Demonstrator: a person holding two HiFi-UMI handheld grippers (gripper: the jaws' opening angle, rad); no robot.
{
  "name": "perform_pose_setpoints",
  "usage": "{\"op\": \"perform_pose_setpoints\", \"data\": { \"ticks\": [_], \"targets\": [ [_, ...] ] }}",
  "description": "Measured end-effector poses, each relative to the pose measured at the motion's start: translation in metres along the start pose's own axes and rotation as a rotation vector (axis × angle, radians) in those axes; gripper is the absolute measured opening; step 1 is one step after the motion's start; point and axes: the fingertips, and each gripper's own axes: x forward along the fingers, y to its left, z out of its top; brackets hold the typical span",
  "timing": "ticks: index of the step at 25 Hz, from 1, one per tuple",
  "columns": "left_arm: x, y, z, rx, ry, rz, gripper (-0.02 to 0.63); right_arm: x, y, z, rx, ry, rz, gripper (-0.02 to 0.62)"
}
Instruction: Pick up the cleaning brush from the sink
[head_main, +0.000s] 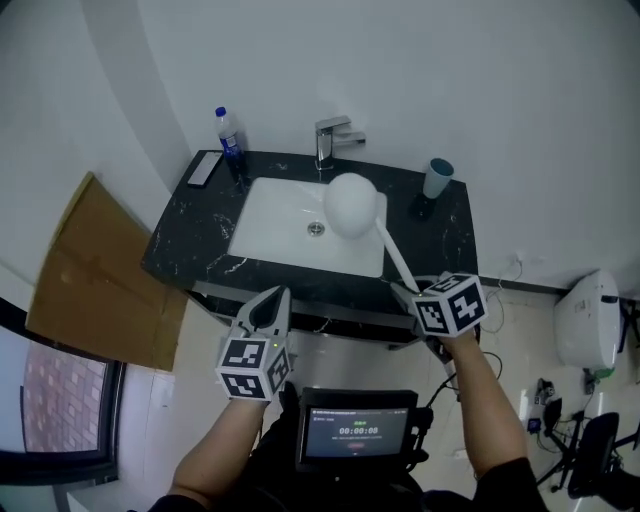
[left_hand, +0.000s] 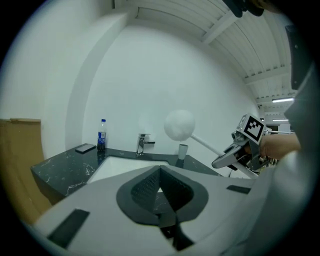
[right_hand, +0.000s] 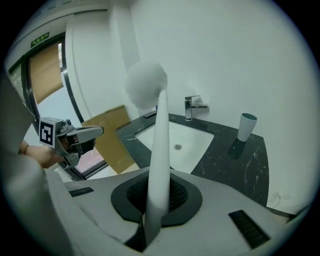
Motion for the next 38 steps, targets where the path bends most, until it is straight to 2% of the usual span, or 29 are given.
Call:
{"op": "perform_pose_setpoints", "data": {
  "ticks": [7, 13, 17, 24, 30, 38],
  "targets": [
    [-0.08, -0.024, -0.002, 0.032, -0.046, 0.015, 0.002, -0.071, 0.066, -0.02, -0.026, -0.146, -0.033, 0.026],
    [-0.147, -0.018, -0.006, 0.061, -0.084, -0.037, 0.002, -0.113, 0.129, -0.039, 0.025, -0.251, -0.115, 0.026],
    [-0.176, -0.016, -0.014, 0.06, -0.089, -0.056, 0.002, -0.138, 0.157, -0.058, 0.042, -0.31, -0.17, 0.026],
    [-0.225, -0.046, -0.015, 0.069, -0.137, -0.038, 0.002, -0.183, 0.181, -0.091, 0.069, -0.417, -0.207, 0.026],
    [-0.24, -0.082, -0.015, 0.073, -0.147, -0.033, 0.002, -0.21, 0.188, -0.111, 0.052, -0.475, -0.216, 0.026],
    [-0.241, -0.097, -0.017, 0.081, -0.145, -0.04, 0.002, -0.216, 0.187, -0.127, 0.067, -0.528, -0.226, 0.026]
  ]
}}
